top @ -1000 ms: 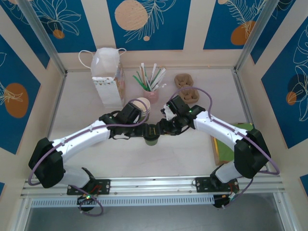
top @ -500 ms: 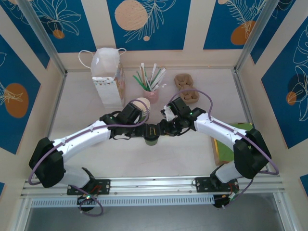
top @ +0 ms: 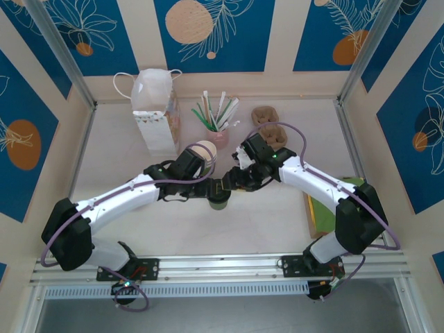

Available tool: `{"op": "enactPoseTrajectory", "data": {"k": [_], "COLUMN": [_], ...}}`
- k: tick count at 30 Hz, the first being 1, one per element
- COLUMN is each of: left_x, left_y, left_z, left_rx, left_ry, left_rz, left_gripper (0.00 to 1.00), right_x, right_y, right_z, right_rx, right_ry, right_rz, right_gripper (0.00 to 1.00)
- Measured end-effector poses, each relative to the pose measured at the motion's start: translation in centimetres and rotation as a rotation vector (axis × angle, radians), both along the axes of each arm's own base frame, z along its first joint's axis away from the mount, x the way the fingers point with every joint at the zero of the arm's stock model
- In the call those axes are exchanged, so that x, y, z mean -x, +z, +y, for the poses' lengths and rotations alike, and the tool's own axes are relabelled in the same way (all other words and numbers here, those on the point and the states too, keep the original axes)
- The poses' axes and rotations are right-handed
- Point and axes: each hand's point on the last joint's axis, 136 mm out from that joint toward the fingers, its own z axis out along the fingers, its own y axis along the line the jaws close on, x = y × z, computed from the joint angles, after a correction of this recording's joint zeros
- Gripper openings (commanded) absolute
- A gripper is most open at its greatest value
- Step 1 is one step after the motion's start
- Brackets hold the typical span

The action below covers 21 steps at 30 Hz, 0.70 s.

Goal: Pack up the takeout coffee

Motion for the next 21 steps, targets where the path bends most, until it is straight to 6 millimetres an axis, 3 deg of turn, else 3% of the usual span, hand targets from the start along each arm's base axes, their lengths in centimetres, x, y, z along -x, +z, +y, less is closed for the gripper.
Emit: {"op": "enactPoseTrajectory", "data": {"k": [3,7,21], "left_x": [0.0,0.0,0.0], "left_y": [0.0,0.0,0.0], "left_z": [0.0,0.0,0.0], "left_rx": [0.0,0.0,-0.002], "left_ry": [0.0,-0.001,-0.003], "left_rz": [0.0,0.0,-0.002], "left_gripper": [0.5,0.5,0.5], "right_x": [-1.0,-1.8,-2.1], "right_y": [0.3,-0.7,-1.7], "right_z": [0.3,0.6,1.2], "right_rx": [-0.005,0.011,-0.018], "right_ry": [-0.011,-0.015,-0.009], "right_rz": [-0.007,0.014,0.052], "right_gripper": [0.49,0.48,0.41]}}
